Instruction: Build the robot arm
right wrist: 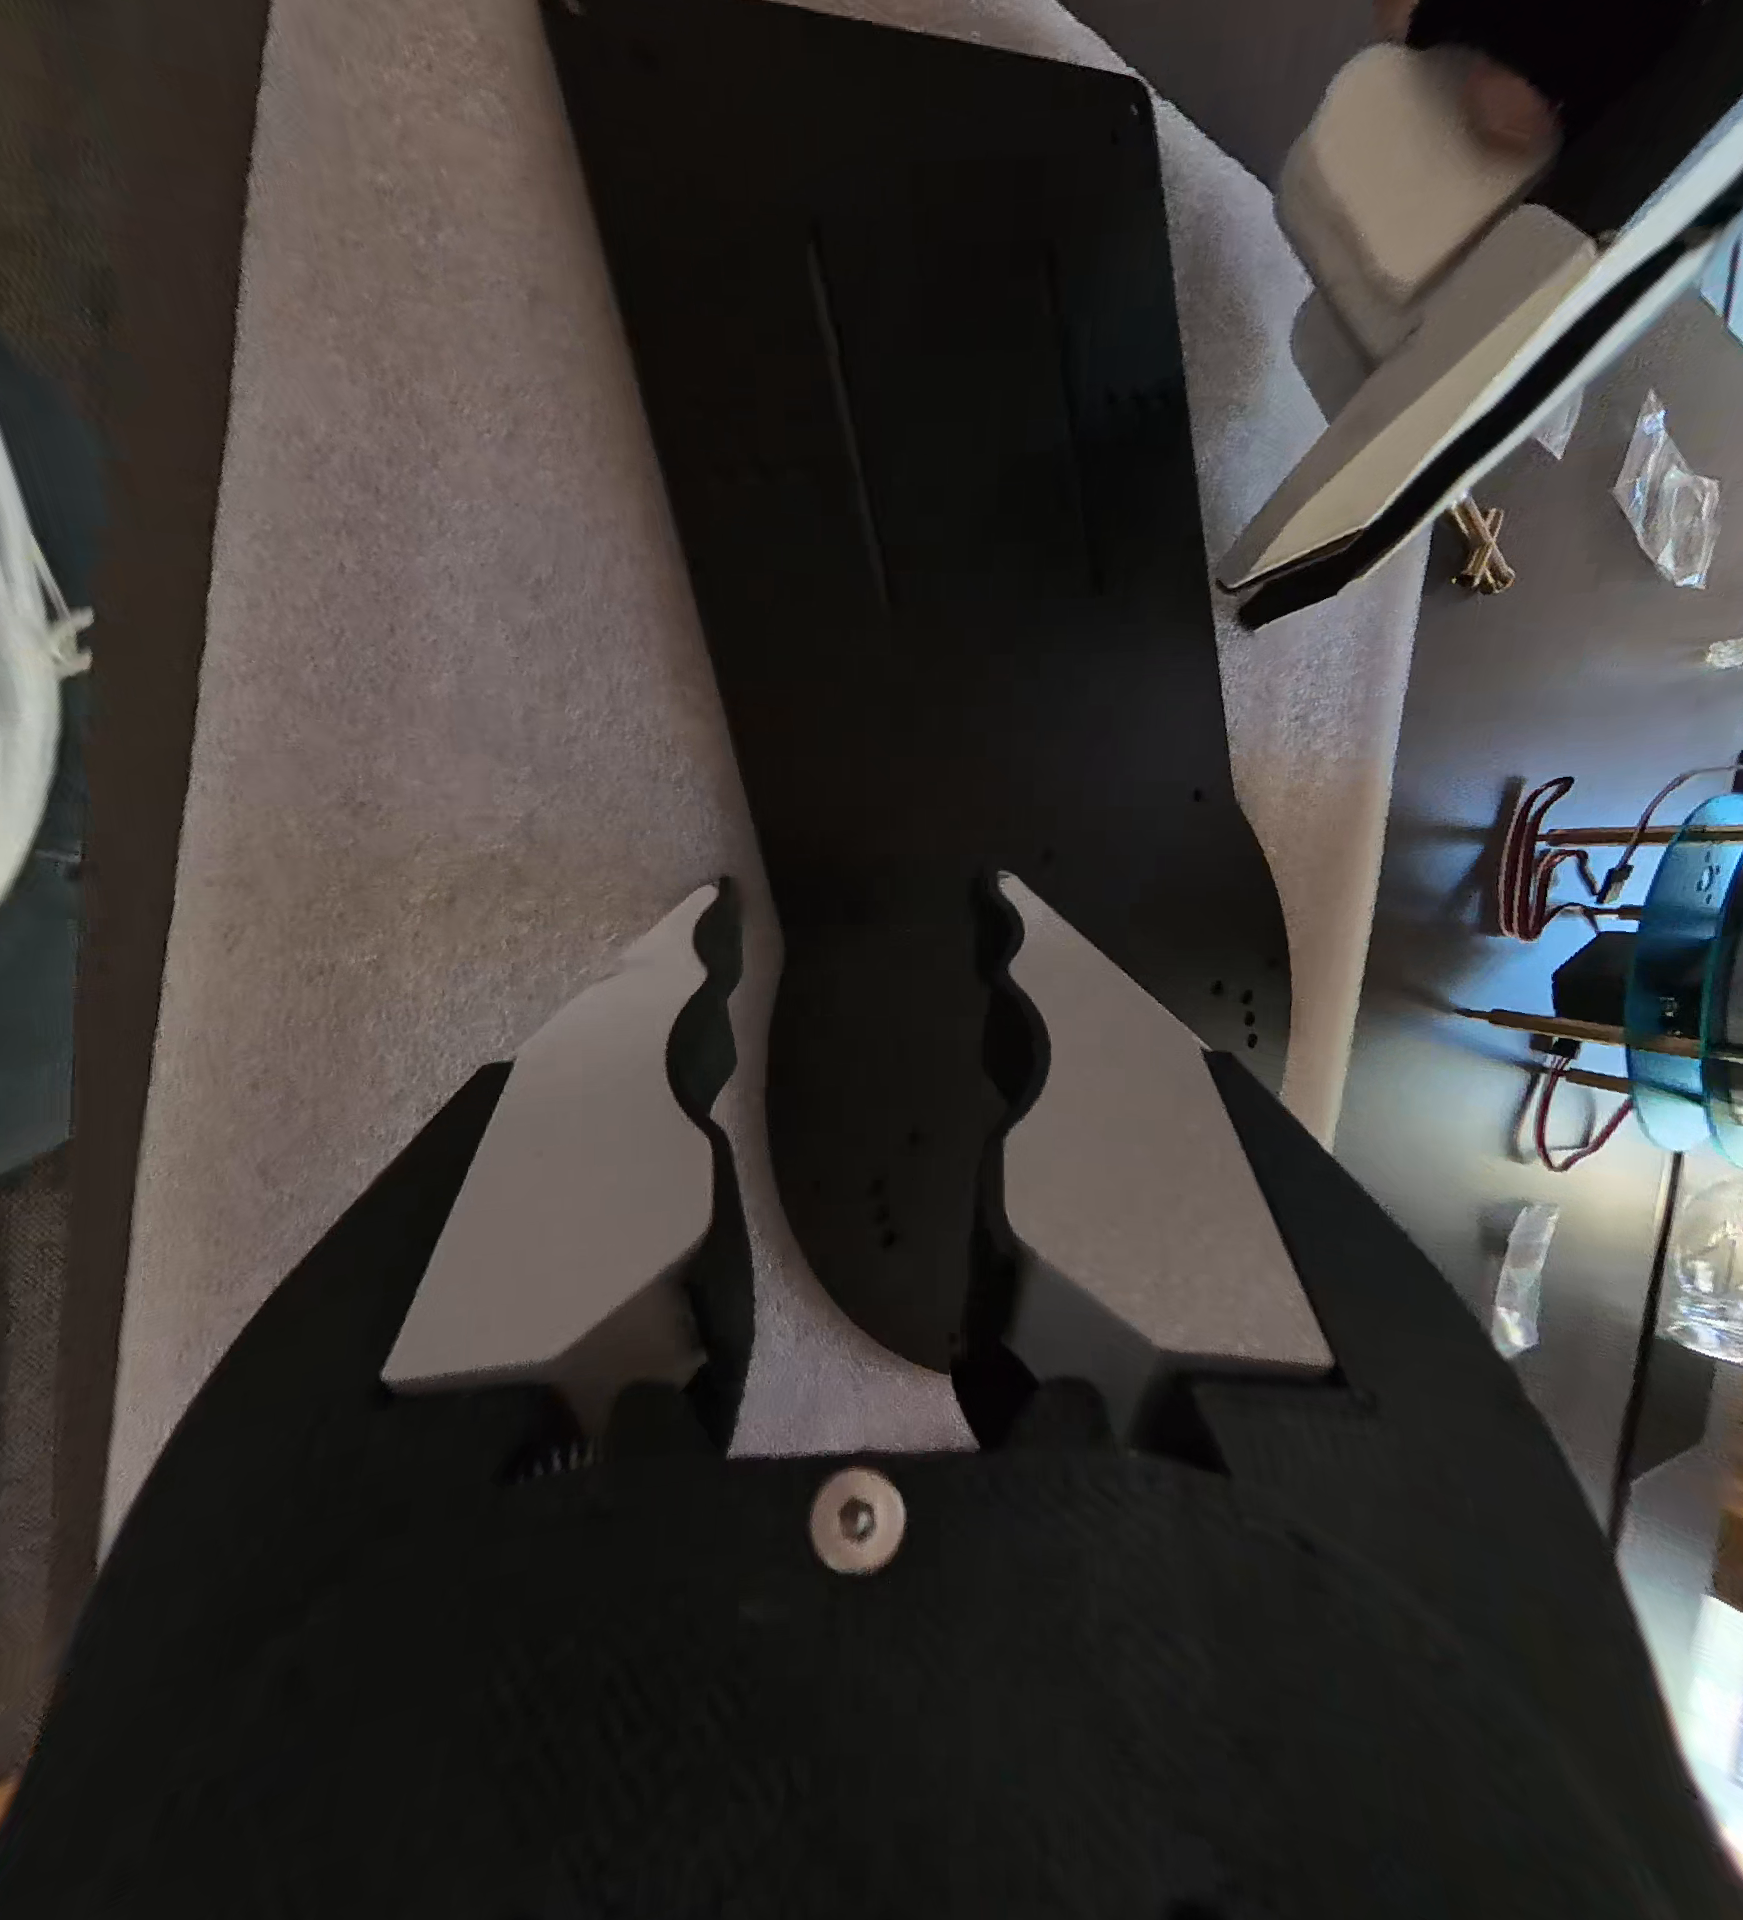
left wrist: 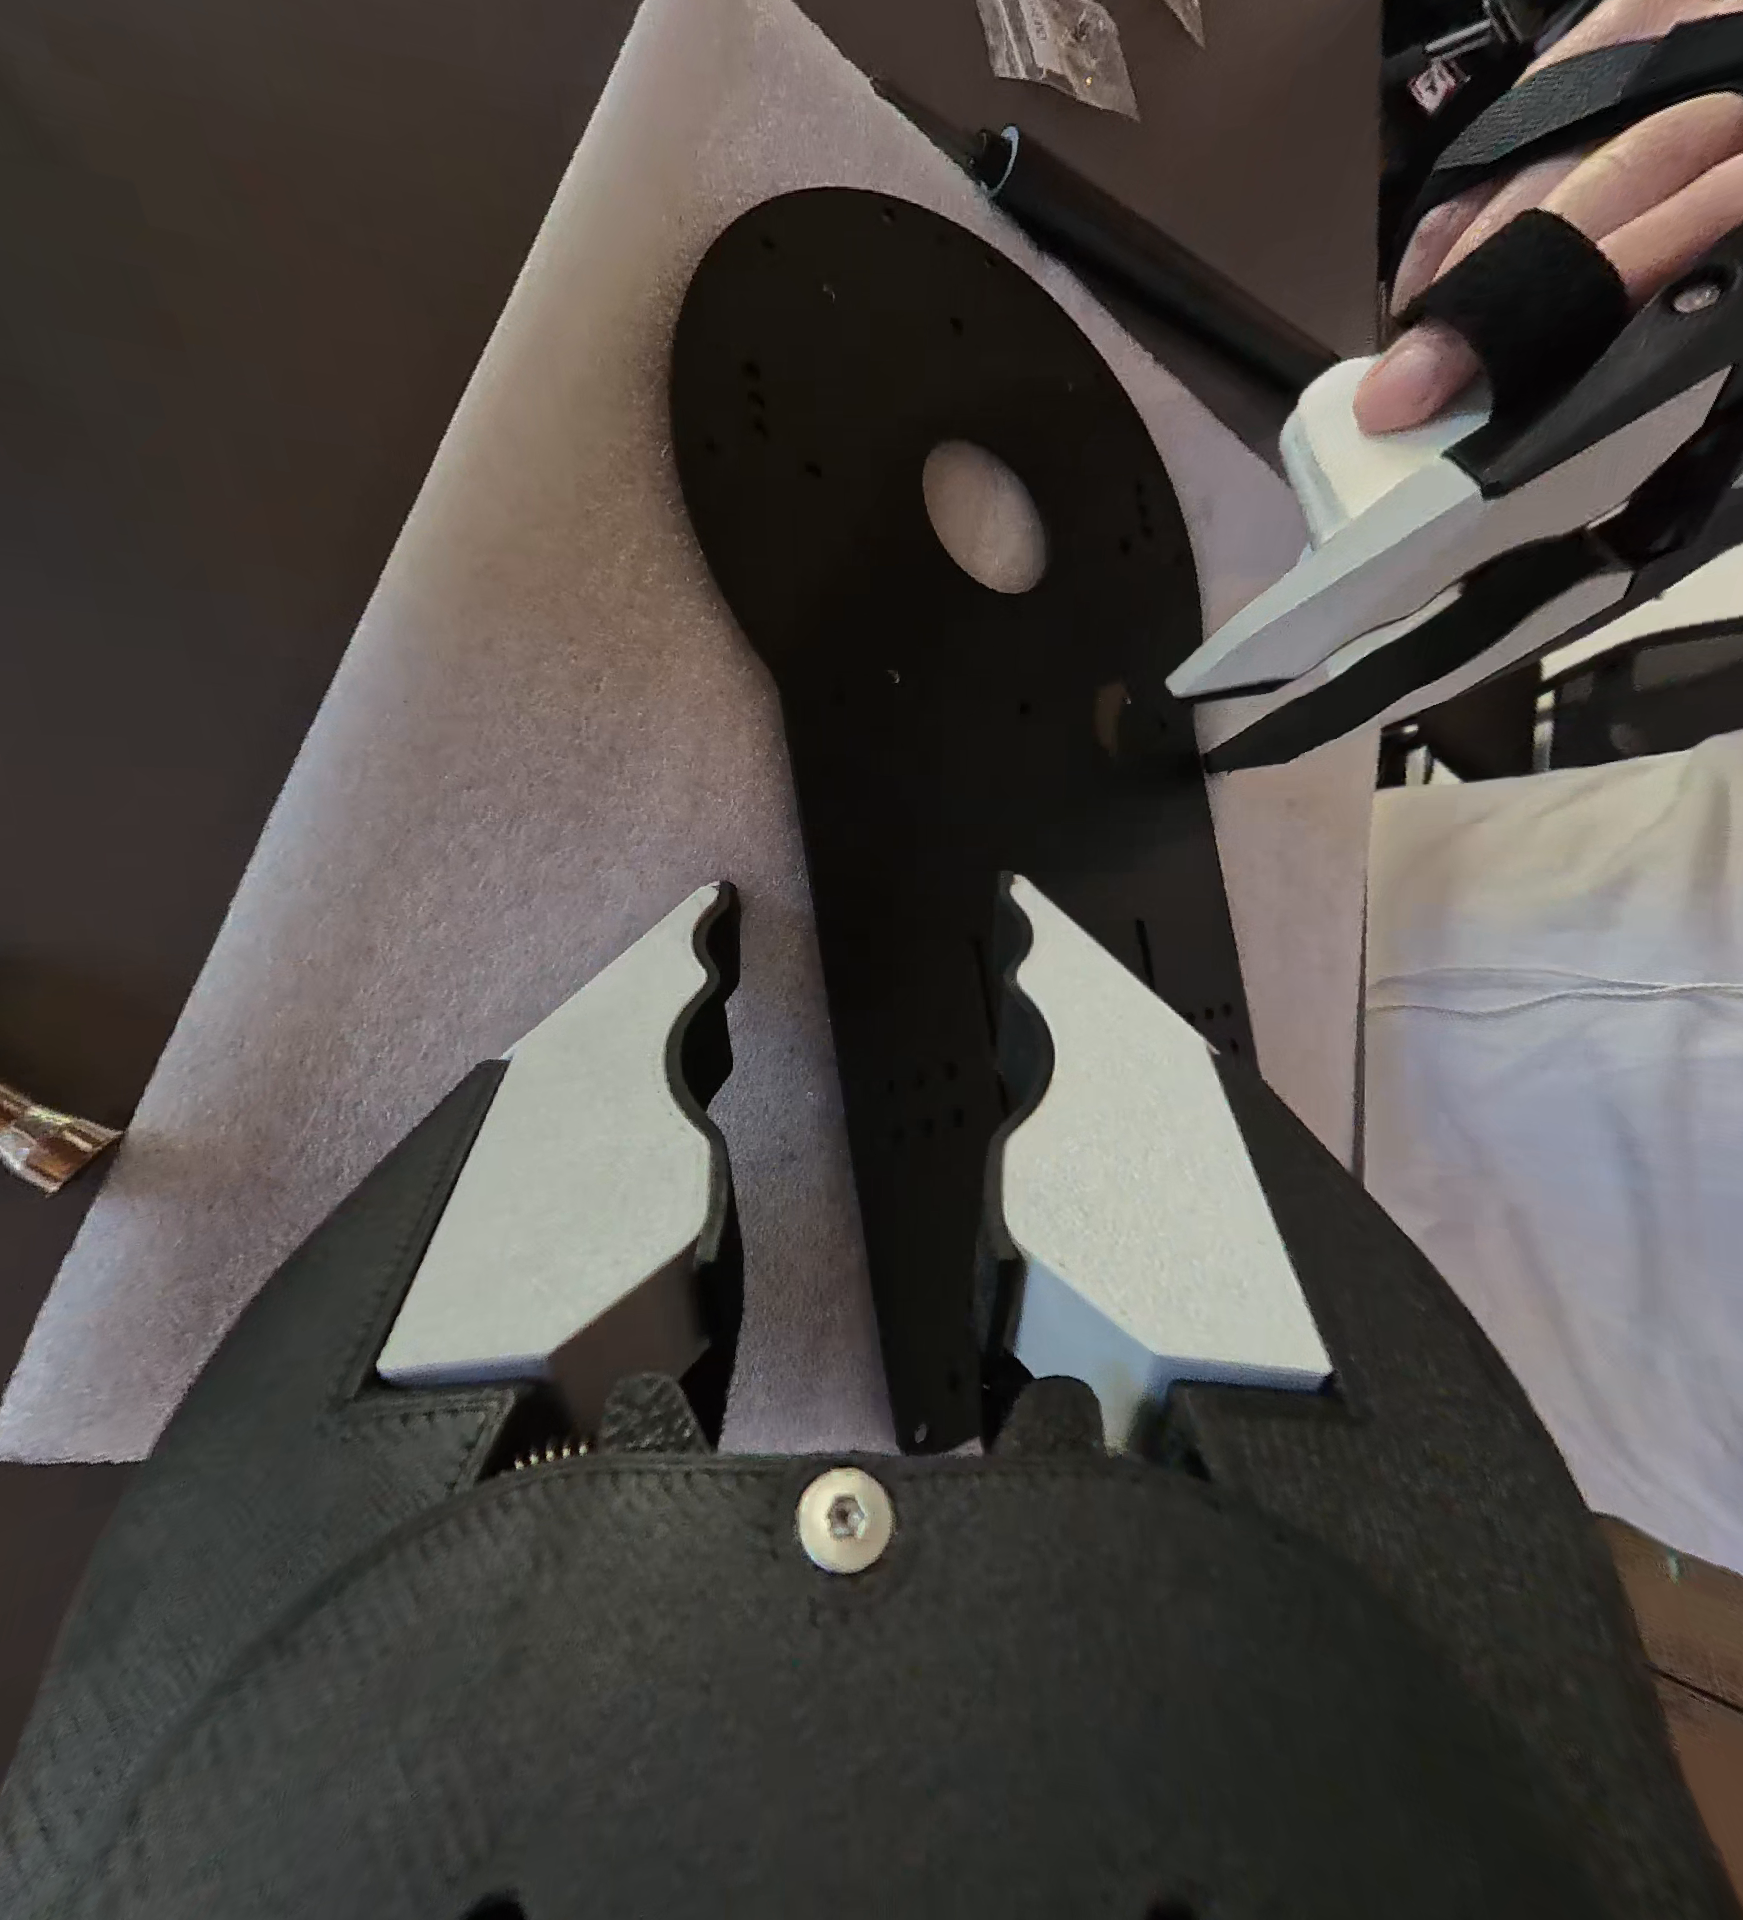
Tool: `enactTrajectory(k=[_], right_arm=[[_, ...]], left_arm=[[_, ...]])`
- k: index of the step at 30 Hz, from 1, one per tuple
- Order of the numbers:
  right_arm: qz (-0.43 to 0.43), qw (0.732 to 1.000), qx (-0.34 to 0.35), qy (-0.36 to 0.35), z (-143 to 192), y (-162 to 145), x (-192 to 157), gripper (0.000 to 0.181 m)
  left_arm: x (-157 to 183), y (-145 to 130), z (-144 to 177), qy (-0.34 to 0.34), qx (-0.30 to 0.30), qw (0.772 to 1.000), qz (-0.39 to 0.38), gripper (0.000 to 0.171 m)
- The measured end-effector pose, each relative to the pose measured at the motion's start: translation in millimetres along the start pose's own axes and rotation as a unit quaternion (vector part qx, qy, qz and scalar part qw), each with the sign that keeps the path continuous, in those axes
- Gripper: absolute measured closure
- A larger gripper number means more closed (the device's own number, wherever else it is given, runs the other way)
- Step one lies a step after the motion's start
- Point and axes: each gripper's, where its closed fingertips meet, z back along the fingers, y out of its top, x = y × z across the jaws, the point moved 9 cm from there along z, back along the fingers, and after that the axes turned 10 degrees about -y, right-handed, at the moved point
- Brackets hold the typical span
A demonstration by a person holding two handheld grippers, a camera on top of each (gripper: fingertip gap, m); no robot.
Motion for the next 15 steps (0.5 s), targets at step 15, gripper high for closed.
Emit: enactTrajectory(k=[15], right_arm=[[0.054,0.998,0.036,-0.025,-2,0,-12,0.16]], left_arm=[[0,-5,-3,0.044,0.018,0.999,-0.015,0.138]])
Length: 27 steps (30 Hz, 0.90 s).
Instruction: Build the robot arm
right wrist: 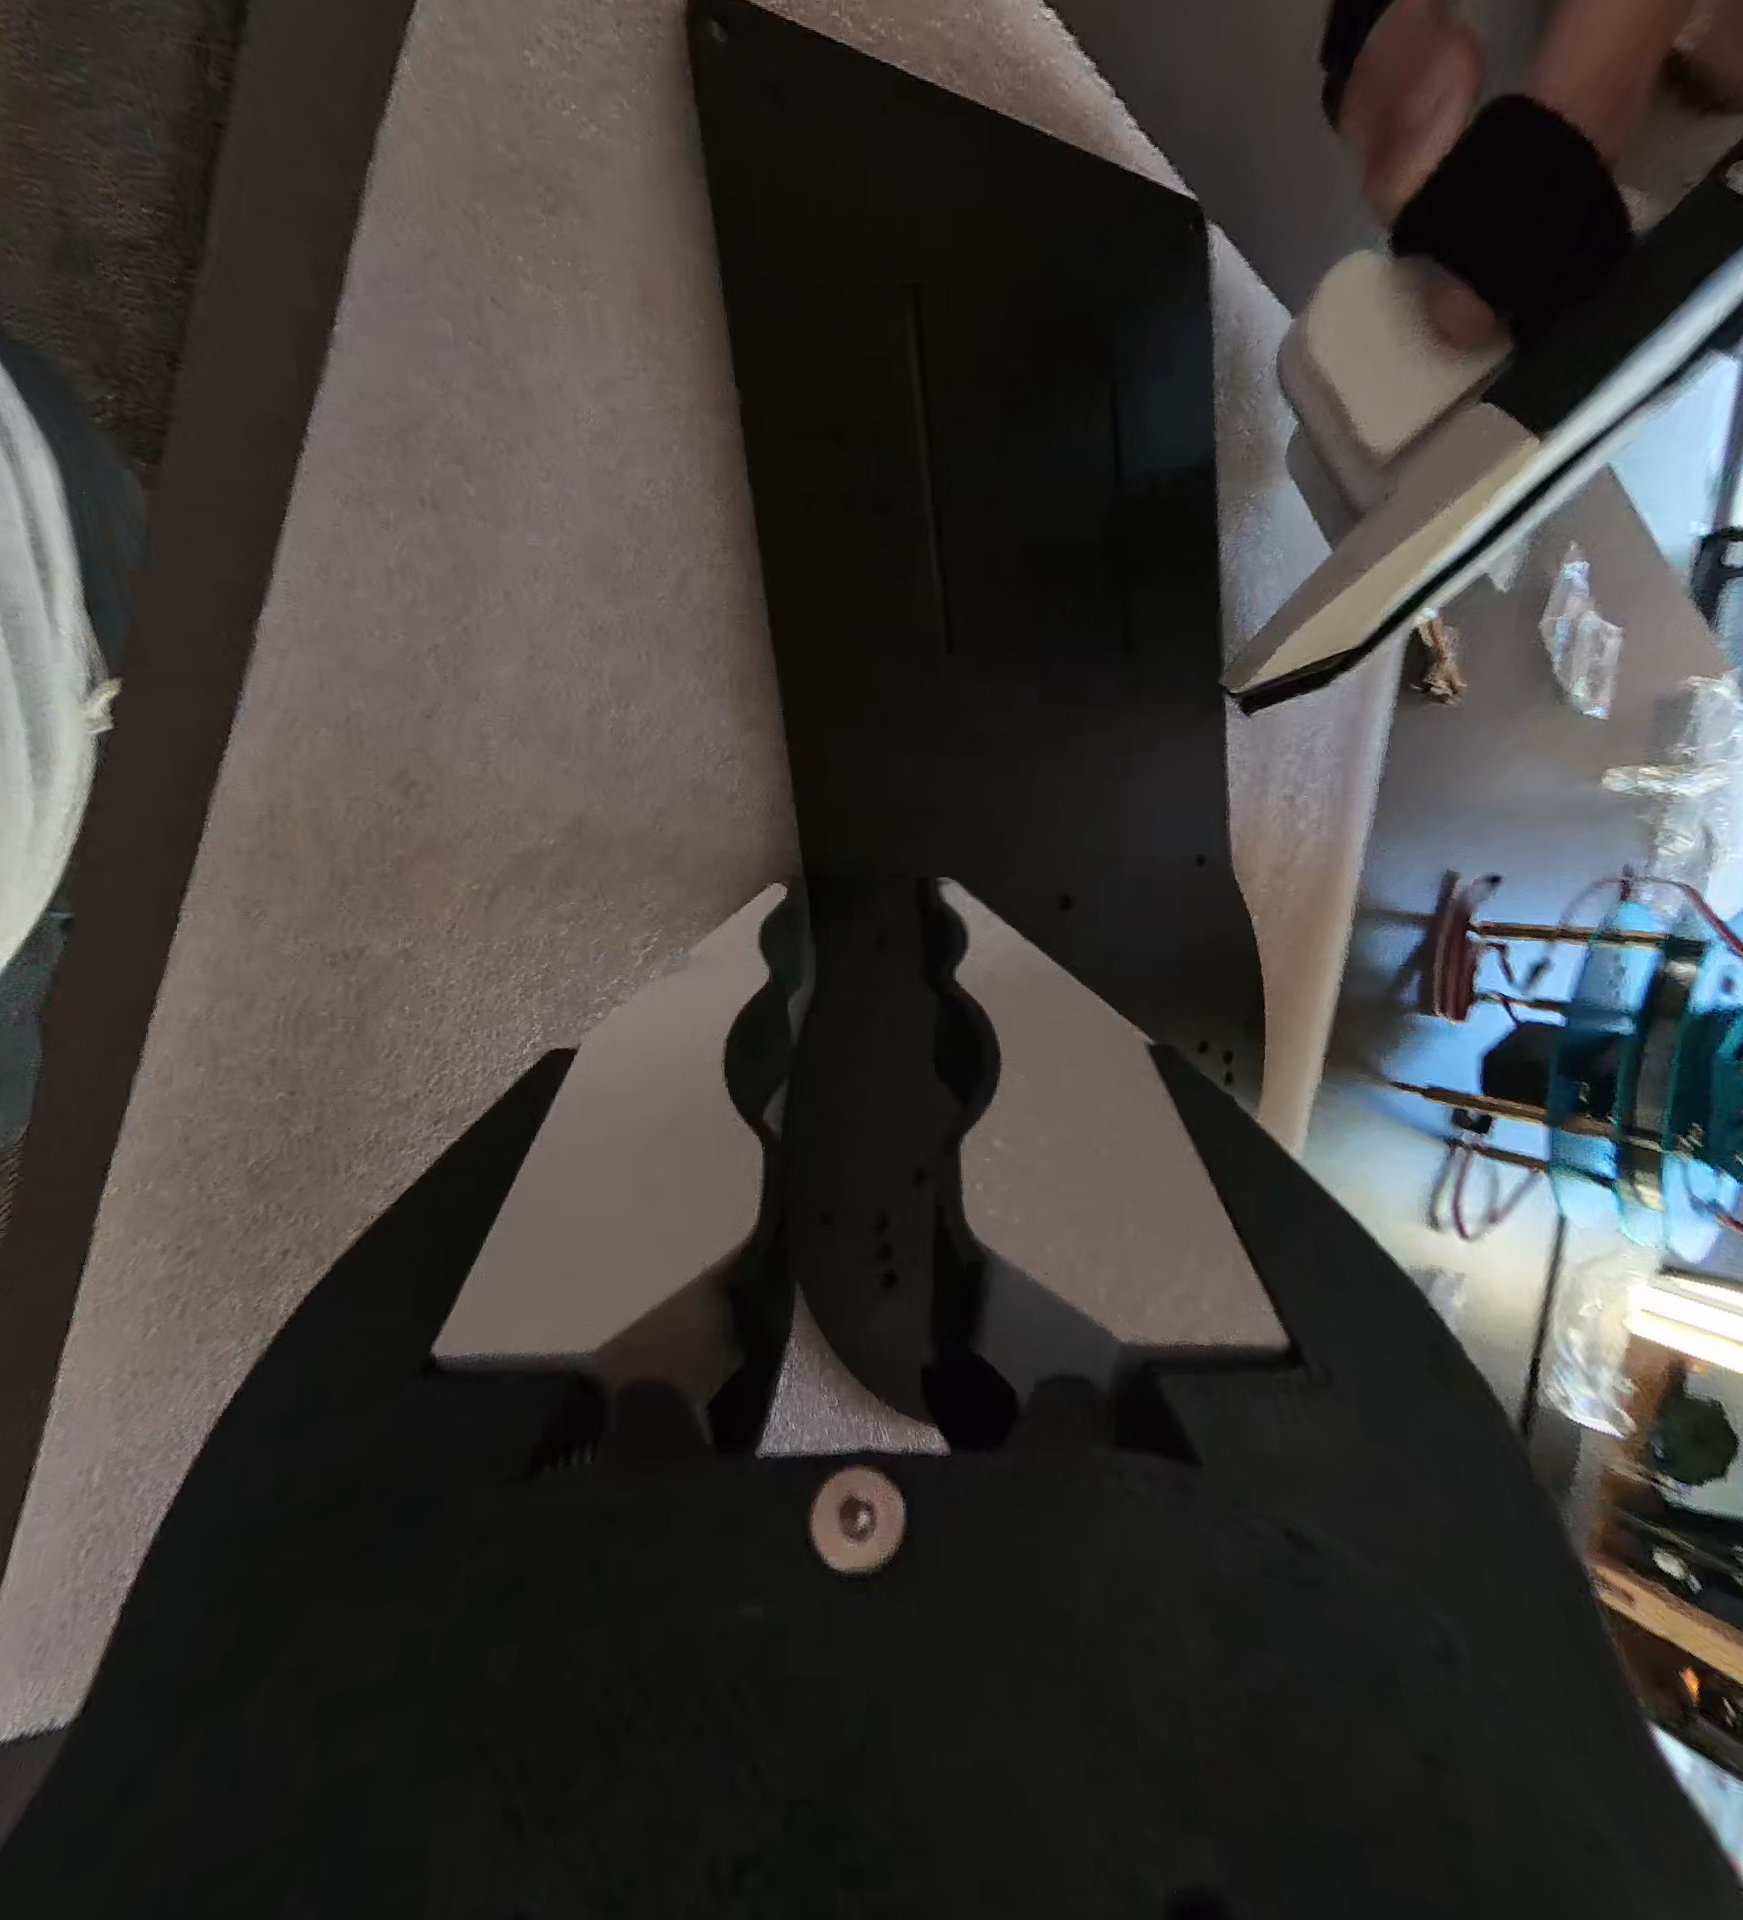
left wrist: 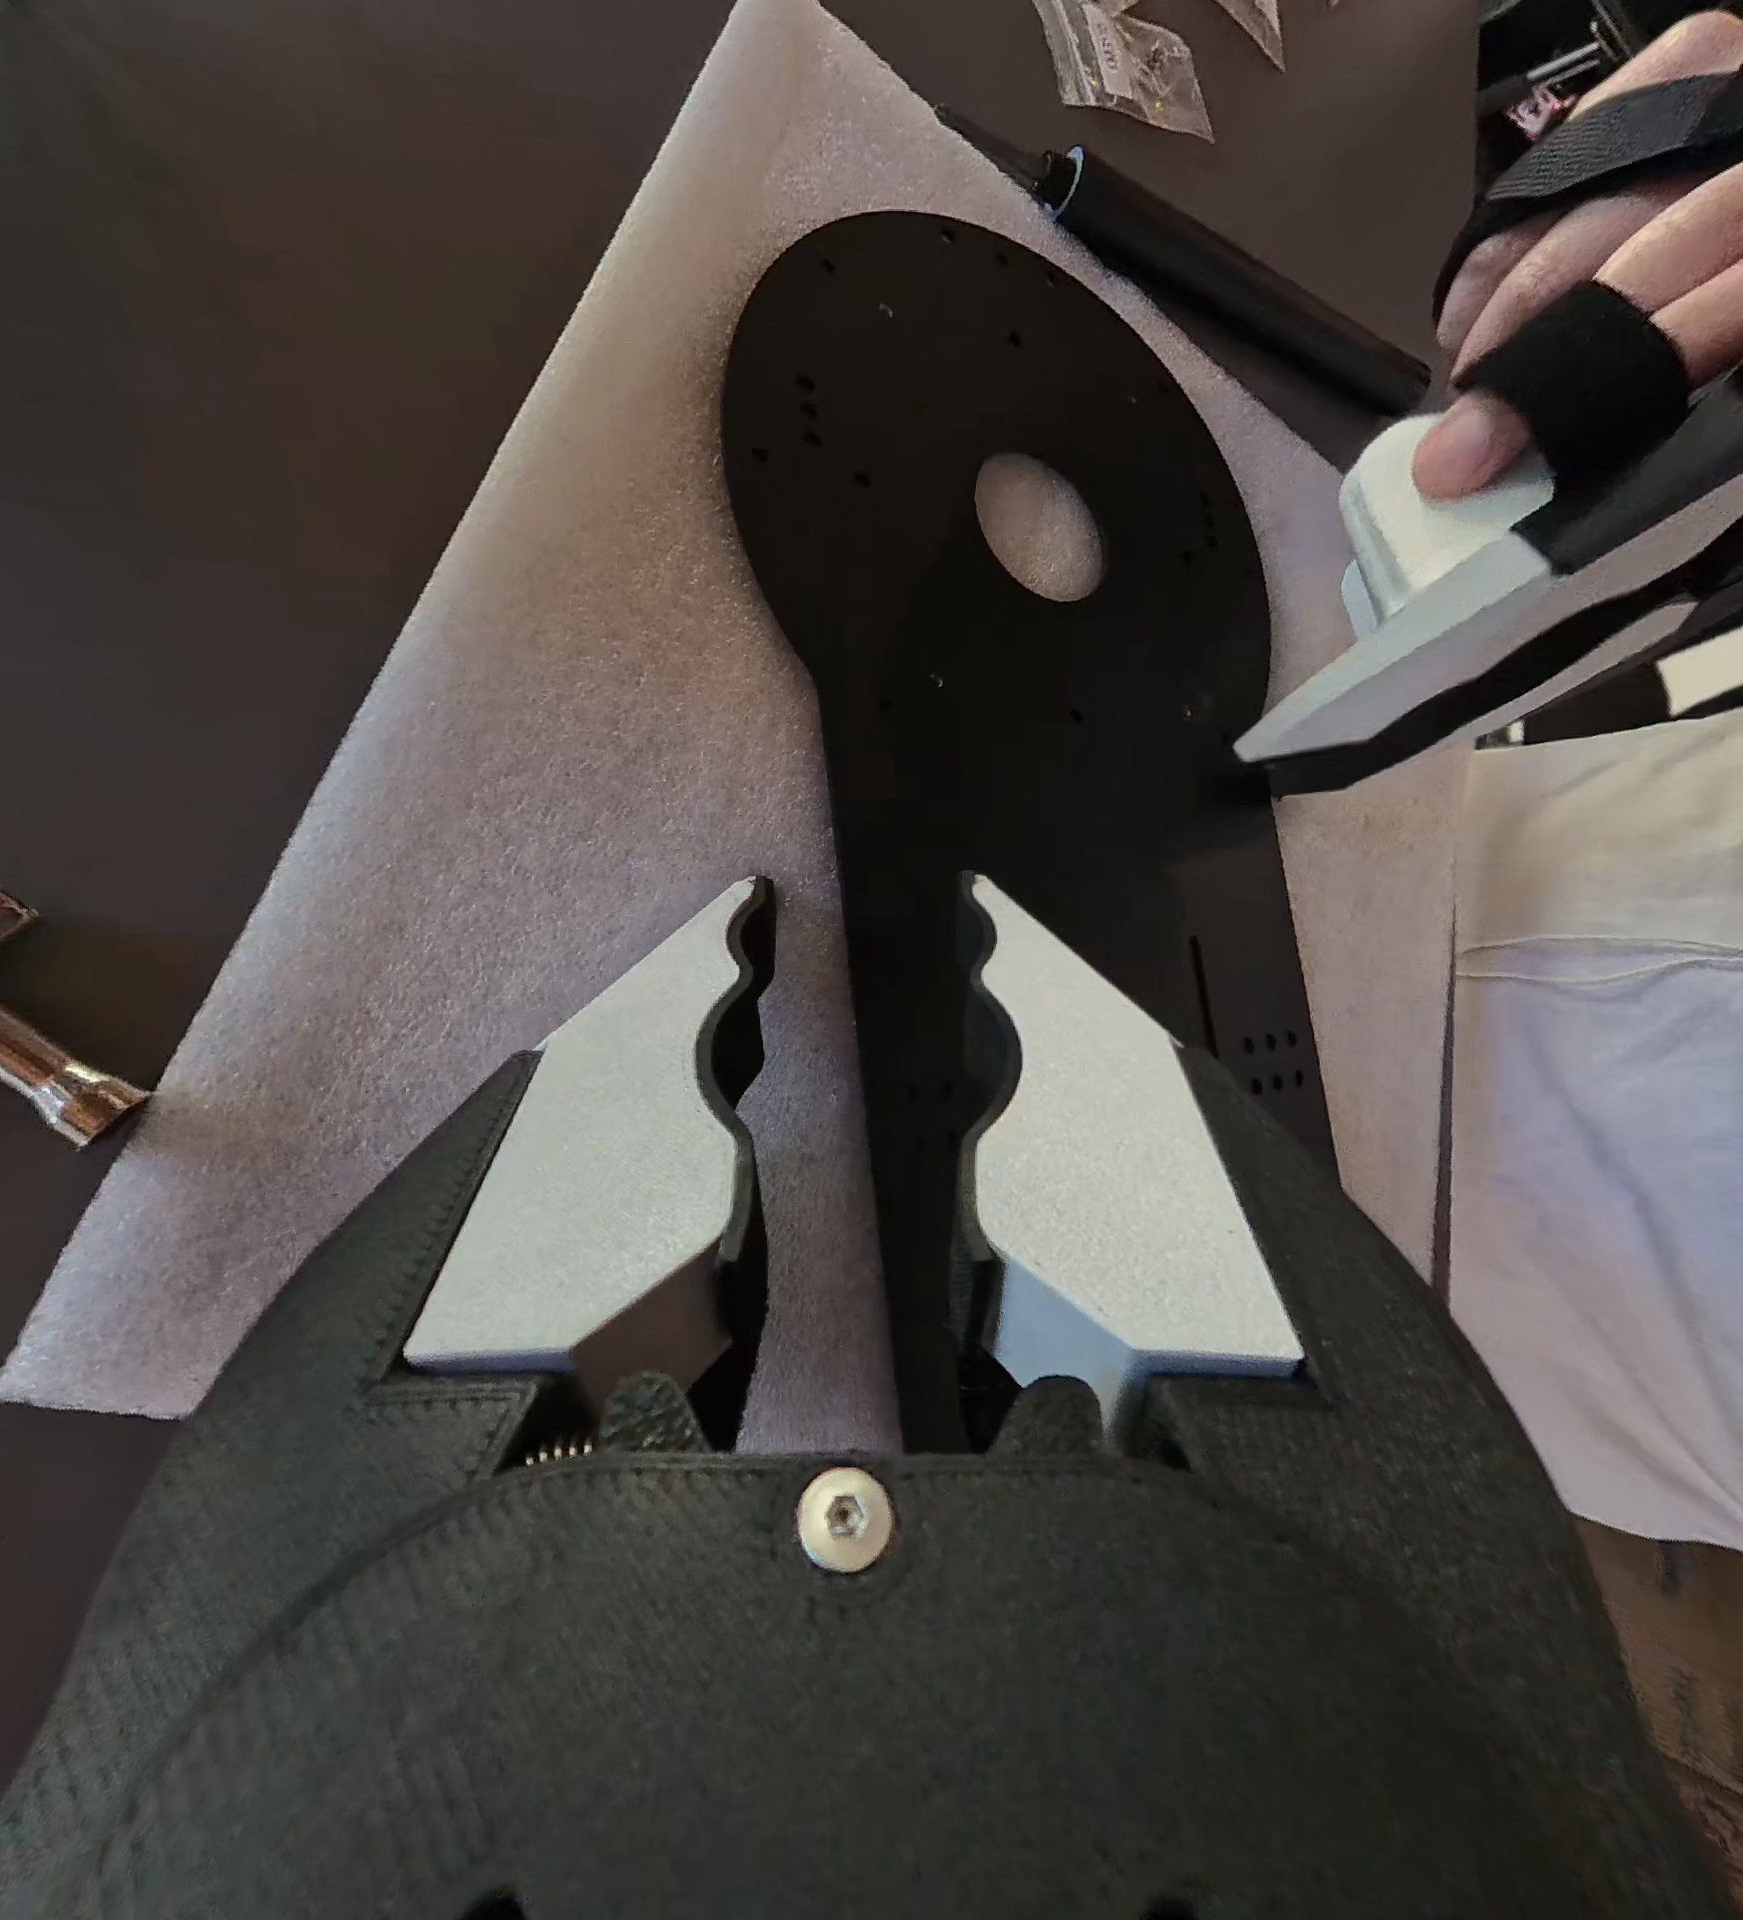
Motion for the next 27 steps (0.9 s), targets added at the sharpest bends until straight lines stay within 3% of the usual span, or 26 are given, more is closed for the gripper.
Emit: enactTrajectory(k=[1,6,11,15,17,20,25,27], right_arm=[[-0.003,1.0,0.0,-0.022,1,-1,-1,0.154],[0.08,0.988,0.012,-0.133,4,2,-22,0.166],[0.059,0.972,0.045,-0.223,8,6,-18,0.165],[0.075,0.963,0.065,-0.249,3,8,-17,0.157],[0.108,0.951,0.077,-0.281,4,9,-18,0.157],[0.093,0.935,0.088,-0.331,10,12,-8,0.164],[0.065,0.965,0.025,-0.254,-8,14,7,0.157],[0.087,0.968,0.011,-0.235,-13,15,3,0.176]], left_arm=[[0,-1,0,0.005,0.005,1.0,-0.002,0.14],[-2,-2,0,-0.004,0.014,1.0,0.019,0.14],[-6,1,1,-0.03,0.004,0.999,0.038,0.144],[-10,1,2,-0.045,0.004,0.998,0.05,0.145],[-12,1,3,-0.051,0.004,0.997,0.055,0.146],[-16,3,4,-0.077,0.003,0.994,0.082,0.147],[-27,11,6,-0.122,-0.032,0.982,0.143,0.148],[-29,13,6,-0.113,-0.045,0.984,0.131,0.15]])
